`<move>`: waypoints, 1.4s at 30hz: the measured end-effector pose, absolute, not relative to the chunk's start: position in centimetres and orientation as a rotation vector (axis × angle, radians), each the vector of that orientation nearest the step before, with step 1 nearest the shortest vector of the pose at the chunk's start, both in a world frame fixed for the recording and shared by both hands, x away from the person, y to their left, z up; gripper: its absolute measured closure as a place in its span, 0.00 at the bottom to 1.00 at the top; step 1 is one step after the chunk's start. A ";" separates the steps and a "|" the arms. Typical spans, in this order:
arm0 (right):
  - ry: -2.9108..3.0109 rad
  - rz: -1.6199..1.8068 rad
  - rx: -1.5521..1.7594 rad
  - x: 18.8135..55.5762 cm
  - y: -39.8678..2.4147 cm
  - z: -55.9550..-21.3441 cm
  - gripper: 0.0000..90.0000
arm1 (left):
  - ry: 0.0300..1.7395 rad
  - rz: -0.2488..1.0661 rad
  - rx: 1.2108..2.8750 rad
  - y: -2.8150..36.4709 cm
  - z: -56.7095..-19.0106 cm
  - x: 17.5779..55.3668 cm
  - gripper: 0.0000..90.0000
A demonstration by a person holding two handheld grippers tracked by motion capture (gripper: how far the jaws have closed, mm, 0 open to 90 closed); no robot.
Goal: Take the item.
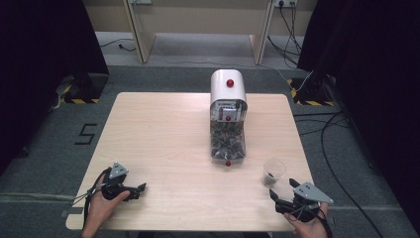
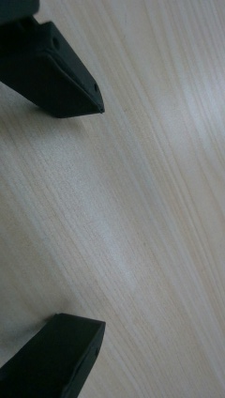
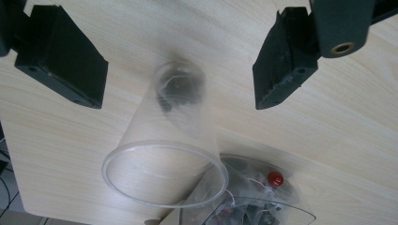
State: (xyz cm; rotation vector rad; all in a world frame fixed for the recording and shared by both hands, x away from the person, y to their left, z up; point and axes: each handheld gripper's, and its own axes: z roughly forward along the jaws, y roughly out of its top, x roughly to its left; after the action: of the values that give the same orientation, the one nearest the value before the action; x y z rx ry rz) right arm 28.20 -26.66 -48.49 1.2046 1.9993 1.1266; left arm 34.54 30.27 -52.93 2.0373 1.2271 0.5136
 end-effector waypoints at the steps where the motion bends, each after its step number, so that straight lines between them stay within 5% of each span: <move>1: 1.999 1.122 1.200 28.2 -26.7 -48.6 0.21 | 1.227 0.514 2.037 30.3 -52.9 34.5 0.00; 42: 2.037 1.114 1.232 26.8 -26.7 -51.7 0.21 | 1.227 0.514 2.037 30.3 -52.9 34.5 0.00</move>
State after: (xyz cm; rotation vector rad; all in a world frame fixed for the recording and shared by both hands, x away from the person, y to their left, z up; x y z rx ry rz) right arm 26.79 -26.70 -51.72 1.2319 2.0373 1.1144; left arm 34.54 30.27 -52.93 2.0373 1.2271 0.5135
